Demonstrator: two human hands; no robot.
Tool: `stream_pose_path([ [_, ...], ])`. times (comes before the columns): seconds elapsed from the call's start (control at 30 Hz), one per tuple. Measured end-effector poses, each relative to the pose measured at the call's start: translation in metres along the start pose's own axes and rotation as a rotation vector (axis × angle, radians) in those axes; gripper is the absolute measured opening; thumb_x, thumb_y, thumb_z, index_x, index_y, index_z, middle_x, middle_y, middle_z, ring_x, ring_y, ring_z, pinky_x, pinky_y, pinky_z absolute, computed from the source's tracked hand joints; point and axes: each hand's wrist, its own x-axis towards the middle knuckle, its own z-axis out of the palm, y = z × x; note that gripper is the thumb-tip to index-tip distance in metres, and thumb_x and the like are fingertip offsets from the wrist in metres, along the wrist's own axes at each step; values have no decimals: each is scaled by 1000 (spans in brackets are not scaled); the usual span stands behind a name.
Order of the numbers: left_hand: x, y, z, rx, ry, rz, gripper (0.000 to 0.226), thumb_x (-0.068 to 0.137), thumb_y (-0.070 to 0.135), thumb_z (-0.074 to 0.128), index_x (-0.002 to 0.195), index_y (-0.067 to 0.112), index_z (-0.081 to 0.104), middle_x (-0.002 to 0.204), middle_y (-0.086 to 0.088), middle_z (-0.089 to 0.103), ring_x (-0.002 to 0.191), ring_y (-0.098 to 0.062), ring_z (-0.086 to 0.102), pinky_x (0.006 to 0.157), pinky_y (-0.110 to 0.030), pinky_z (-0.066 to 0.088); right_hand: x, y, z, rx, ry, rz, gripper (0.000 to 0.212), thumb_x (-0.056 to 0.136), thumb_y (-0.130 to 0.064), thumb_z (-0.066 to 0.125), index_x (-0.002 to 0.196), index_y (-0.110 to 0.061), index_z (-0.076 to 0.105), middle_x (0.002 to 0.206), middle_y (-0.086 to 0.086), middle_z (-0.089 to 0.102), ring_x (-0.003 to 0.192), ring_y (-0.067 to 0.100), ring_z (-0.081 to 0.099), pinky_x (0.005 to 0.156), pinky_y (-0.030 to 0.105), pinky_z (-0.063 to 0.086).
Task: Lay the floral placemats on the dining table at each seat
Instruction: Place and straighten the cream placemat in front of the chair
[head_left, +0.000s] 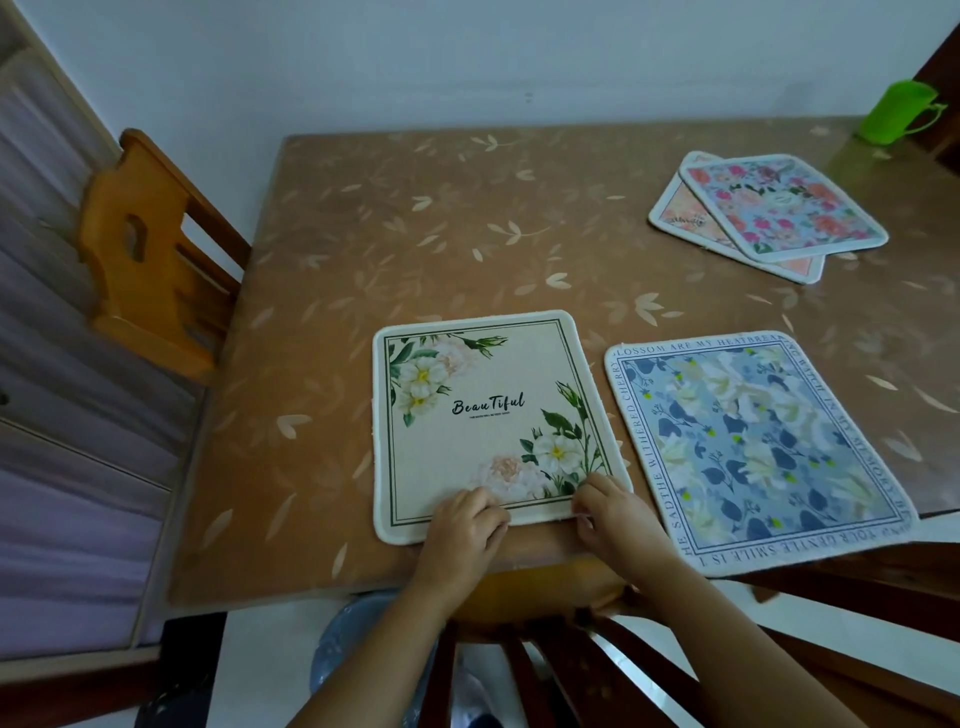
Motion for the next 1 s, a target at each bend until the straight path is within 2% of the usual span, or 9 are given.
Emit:
stream_pose_path([
  [0.1,-5,-5,-2,29,7,-12,10,72,3,73,77,6,65,76,-9,59,70,-26,57,62,-40,50,-3,2,0,4,23,-25,8,74,-5,63,81,-8,60,89,8,60,83,25,57,65,35,49],
  [0.27,-19,-19,-13,125,-8,-24,16,70,8,76,78,9,63,78,-6,60,73,-24,58,63,-36,50,-9,10,0,-23,69,27,11,74,-9,65,83,-9,59,92,7,59,89,25,54,76,37,49],
  [0.37,-26,-23,-16,154,23,-23,6,78,13,66,76,10,62,78,-5,59,73,-22,56,63,-35,50,-10,10,1,-28,64,42,9,78,-10,61,87,-9,59,96,6,58,94,22,52,82,34,46],
  [0.43,-29,-23,-16,146,38,-45,11,82,17,55,75,11,62,77,-4,59,74,-20,53,65,-34,47,-10,9,1,-25,60,46,8,80,-10,59,88,-9,59,98,6,58,95,21,51,84,32,44],
  [0.47,-30,-23,-17,127,40,-64,7,80,13,58,75,10,62,76,-4,59,74,-19,53,67,-32,44,-10,8,0,-22,56,48,8,80,-10,58,88,-8,59,97,6,58,95,21,50,84,32,44],
  [0.5,-31,-24,-16,114,58,-73,4,76,7,65,74,10,63,75,-5,59,73,-19,53,68,-30,41,-10,8,0,-20,47,49,8,80,-10,58,88,-8,59,97,7,58,95,22,50,83,32,44],
  [0.57,-33,-24,-15,95,69,-105,14,67,0,74,73,8,64,74,-5,59,72,-20,54,68,-27,38,-11,6,0,-15,28,42,8,80,-10,58,87,-7,59,95,7,58,94,22,51,83,33,45],
  [0.77,-35,-29,-17,74,97,-126,16,66,-1,75,73,9,64,74,-5,59,73,-17,51,66,-24,38,-14,5,3,-13,25,12,7,79,-9,57,86,-7,59,93,8,57,90,23,51,79,34,46],
  [1.0,-35,-29,-18,73,72,-124,16,67,4,78,72,8,63,74,-5,59,70,-21,55,60,-33,48,-16,3,2,-8,102,-40,14,67,1,71,75,-5,60,80,11,60,76,29,58,65,39,52],
])
